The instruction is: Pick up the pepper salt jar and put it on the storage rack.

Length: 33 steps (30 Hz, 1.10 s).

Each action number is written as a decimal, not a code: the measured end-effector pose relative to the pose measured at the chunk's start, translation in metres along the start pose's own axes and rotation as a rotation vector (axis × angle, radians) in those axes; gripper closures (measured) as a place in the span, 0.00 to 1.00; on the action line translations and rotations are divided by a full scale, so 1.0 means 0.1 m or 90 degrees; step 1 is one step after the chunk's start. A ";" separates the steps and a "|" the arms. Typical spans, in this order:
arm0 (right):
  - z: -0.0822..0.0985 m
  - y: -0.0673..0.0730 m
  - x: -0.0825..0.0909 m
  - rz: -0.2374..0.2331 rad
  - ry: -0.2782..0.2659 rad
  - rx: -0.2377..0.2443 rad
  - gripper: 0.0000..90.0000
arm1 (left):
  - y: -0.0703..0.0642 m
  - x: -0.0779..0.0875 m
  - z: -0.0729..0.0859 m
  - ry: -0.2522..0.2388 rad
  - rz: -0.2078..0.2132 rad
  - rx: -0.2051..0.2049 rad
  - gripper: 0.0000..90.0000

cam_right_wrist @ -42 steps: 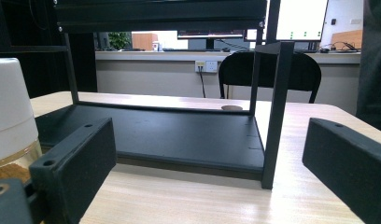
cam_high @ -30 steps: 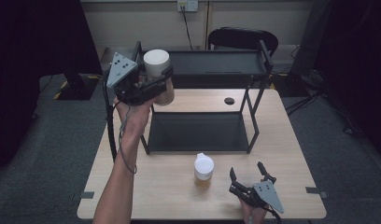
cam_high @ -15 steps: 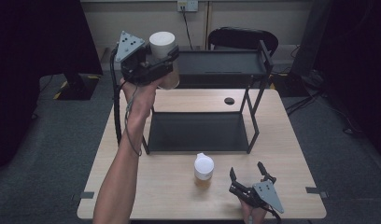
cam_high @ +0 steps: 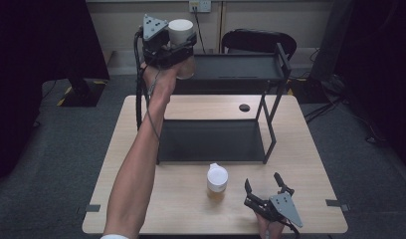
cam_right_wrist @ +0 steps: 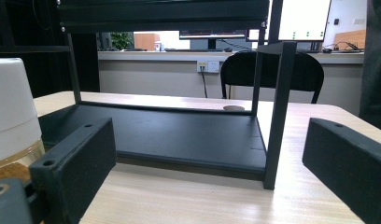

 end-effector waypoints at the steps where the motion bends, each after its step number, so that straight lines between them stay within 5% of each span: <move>1: 0.00 0.00 0.00 0.000 0.000 0.000 0.02 | 0.00 -0.02 0.00 0.003 -0.004 -0.001 0.38; 29: 0.00 0.00 0.00 -0.002 0.000 0.000 0.02 | 0.03 -0.08 0.07 0.004 0.008 -0.002 0.38; 33: 0.00 0.00 0.00 -0.002 0.000 0.000 0.02 | 0.04 -0.07 0.08 -0.004 0.006 0.011 0.31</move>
Point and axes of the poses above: each handheld gripper's, and its own axes: x roughly backward along the jaws, z roughly out of its underside, y roughly to its left, the point moved 6 cm from there along -x, roughly forward along the jaws
